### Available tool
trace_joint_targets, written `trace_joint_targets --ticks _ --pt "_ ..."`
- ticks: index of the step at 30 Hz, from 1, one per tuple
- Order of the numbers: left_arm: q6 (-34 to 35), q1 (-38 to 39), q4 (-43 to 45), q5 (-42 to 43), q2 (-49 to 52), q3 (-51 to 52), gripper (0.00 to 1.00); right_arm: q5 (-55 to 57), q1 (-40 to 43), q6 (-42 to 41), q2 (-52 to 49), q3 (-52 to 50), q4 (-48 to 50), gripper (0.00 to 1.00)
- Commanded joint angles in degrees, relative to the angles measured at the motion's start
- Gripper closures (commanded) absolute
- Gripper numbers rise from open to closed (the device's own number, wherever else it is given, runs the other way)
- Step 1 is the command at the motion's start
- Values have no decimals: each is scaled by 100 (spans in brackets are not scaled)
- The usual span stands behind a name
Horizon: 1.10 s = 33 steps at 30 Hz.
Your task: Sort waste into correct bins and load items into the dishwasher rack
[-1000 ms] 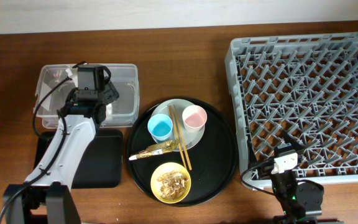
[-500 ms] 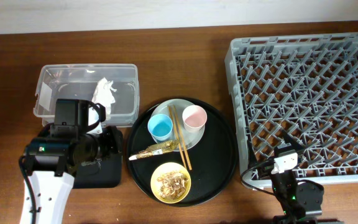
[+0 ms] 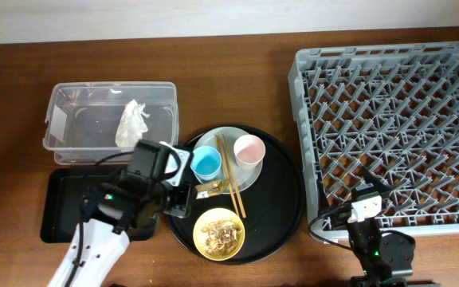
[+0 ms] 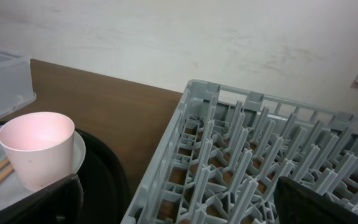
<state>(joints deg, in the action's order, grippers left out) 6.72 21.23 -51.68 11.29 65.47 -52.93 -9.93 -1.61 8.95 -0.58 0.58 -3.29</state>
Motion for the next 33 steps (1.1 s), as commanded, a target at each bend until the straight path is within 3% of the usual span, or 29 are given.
trace_joint_targets --ticks 1,2,3,5,6,8,12,17,23,25,30,31,33 --pt "-968 302 262 -428 22 31 34 31 -26 -46 33 -26 -35 1" --pt "-984 299 376 -428 20 31 13 31 -26 -46 33 -26 -35 1" --pt "-986 299 431 -428 17 28 1 31 -26 -46 33 -26 -35 1" --pt "-990 299 616 -374 20 28 1 31 -26 -46 33 -26 -35 1" --pt "-1508 302 627 -365 22 37 19 31 -26 -46 33 -26 -37 1" --pt "-1974 302 619 -365 118 107 21 31 -26 -46 33 -26 -35 1" --pt "-2146 529 643 -369 846 330 43 31 -26 -46 33 -26 -35 1" --pt "-2140 651 754 -1137 1714 330 48 31 -26 -46 33 -26 -35 1" --pt "-2205 651 1587 -1134 1853 782 47 31 -26 -46 33 -26 -35 1" --pt "-2208 651 1637 -1178 1856 796 43 31 -26 -46 33 -26 -35 1" --pt "-2208 651 1878 -1178 2422 796 43 31 -26 -46 33 -26 -35 1" --pt "-2208 651 1893 -1178 2435 796 49 31 -26 -46 33 -26 -35 1" --pt "-2203 651 1912 -1176 2428 793 76 31 -26 -46 33 -26 -37 1"
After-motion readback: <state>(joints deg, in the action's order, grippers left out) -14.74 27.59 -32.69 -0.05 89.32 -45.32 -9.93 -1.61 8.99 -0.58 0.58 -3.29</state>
